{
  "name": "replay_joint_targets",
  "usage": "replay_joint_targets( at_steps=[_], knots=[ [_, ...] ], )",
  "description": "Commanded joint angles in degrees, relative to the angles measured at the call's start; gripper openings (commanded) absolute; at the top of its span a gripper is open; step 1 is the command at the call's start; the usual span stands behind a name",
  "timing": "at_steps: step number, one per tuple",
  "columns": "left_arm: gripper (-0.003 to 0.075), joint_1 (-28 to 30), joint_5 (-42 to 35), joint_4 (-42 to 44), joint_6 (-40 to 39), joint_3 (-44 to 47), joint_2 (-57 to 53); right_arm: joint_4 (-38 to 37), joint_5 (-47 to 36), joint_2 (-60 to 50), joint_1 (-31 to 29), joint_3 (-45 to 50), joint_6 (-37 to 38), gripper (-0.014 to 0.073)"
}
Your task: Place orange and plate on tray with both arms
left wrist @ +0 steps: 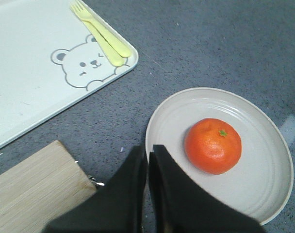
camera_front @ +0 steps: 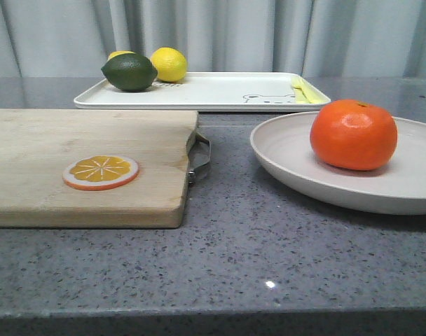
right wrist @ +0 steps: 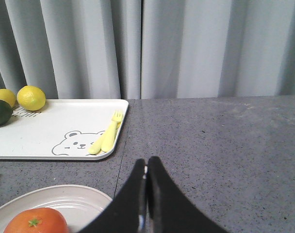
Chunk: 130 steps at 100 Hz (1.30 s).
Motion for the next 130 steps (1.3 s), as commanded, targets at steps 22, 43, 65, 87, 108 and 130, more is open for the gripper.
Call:
replay_joint_targets(
  at_steps=[22,43,65,87,108,130],
  knots=[
    [-0.0019,5.9,-13.4,0.9,-0.5,17.3,-19.8,-0.2,-4.5,0.7,0.1,-2.2,-0.3,-0.0060],
    [-0.0019,10.3,-17.5,2.9,-0.5,30.8,-31.8,-0.2,-4.5,0.7,0.1,-2.2,-0.3,-0.0060],
    [-0.0019,13.6,-17.5,2.9,-0.5,40.4,-42.5,-0.2,-4.5,0.7,0.1,-2.2,-0.3,-0.0060],
    [-0.0019,13.6,-17.2,2.9,-0.5,44.8,-49.0,-0.2,-4.5,0.7,0.1,-2.2,-0.3,-0.0060],
    [-0.0019,13.6,-15.6,2.9,-0.5,45.4,-49.9,-0.2,-4.4,1.0,0.1,-2.3,-0.3,-0.0060],
    [-0.0019,13.6,-15.7,2.9,-0.5,45.4,-49.9,-0.2,7.0,9.0,0.1,-8.7,-0.3,-0.0055]
  ],
)
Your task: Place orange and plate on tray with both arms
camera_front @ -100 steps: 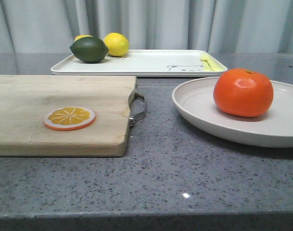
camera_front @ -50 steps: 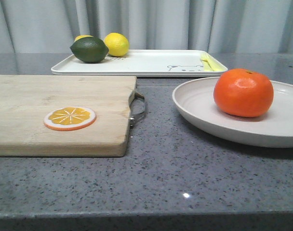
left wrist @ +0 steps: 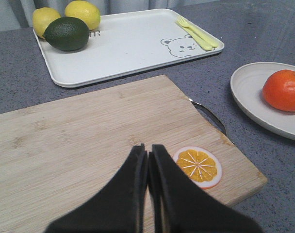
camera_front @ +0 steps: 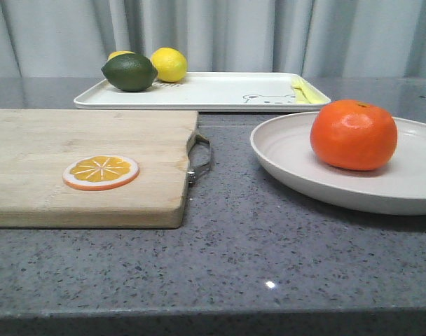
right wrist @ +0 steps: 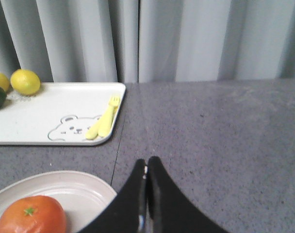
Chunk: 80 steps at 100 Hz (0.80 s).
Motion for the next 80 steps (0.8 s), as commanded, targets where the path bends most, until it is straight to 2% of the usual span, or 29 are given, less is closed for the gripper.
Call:
replay_joint_targets(
  at_steps=[1,12,24,34,57,80],
  knots=[
    [-0.0019,0.1,-3.9,-0.2,-0.4,-1.6,0.0,-0.2,1.9,5.0,0.1,-5.2,-0.3,-0.0053],
    [-0.0019,0.1,-3.9,-0.2,-0.4,-1.6,0.0,-0.2,8.6,11.4,0.2,-9.2,-0.3,0.0022],
    [-0.0019,0.1,-3.9,-0.2,-0.4,-1.6,0.0,-0.2,12.9,17.4,0.2,-13.1,-0.3,0.0227],
    [-0.0019,0.1,-3.9,-0.2,-0.4,-1.6,0.0,0.1,15.2,21.3,0.2,-15.5,-0.3,0.0327],
    [-0.0019,0.1,-3.9,-0.2,-0.4,-1.6,0.0,2.4,23.8,29.8,0.2,-21.9,-0.9,0.0328],
    [-0.0019,0.1,-3.9,-0.2,-0.4,-1.6,0.0,7.3,31.7,37.9,0.2,-27.4,-4.8,0.0328]
  ],
)
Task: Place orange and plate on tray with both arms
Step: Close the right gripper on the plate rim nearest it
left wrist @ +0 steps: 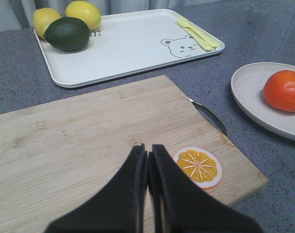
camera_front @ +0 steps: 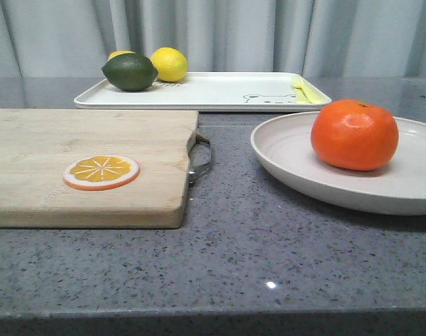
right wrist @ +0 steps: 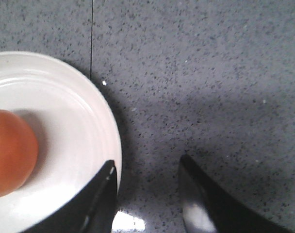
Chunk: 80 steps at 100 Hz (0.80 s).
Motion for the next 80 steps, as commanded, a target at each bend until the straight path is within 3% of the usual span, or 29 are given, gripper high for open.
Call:
replay_joint_targets(
  at_steps=[1,16,80],
  knots=[
    [-0.0019,0.1,-3.9,-0.2,-0.4,-1.6,0.2,2.7,0.9,2.2,0.2,-3.7,-2.8,0.0328],
    [-0.0019,0.1,-3.9,-0.2,-0.4,-1.6,0.2,6.4,3.8,6.6,0.2,-5.5,-5.4,0.0328],
    [-0.0019,0.1,-3.9,-0.2,-0.4,-1.6,0.2,7.4,5.5,15.2,0.2,-5.5,-5.4,0.0328]
  ],
)
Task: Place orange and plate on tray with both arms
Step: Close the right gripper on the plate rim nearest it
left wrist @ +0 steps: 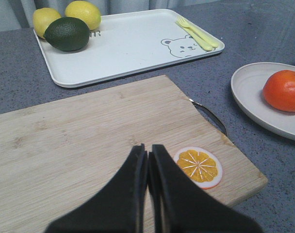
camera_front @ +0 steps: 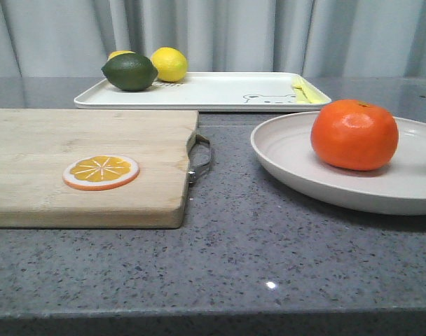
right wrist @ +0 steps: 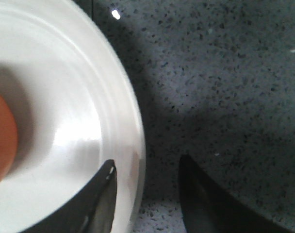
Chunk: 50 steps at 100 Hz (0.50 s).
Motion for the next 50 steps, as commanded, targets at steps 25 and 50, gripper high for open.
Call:
replay_joint_targets(
  at_steps=[25,50],
  knots=[
    [-0.0019,0.1,-3.9,-0.2,-0.4,-1.6,0.2,0.6,-1.1,-0.3,0.2,-1.9,-0.8,0.0202],
    [-0.0019,0.1,-3.9,-0.2,-0.4,-1.6,0.2,0.6,-1.4,-0.3,0.2,-1.9,-0.8,-0.0063]
  ],
)
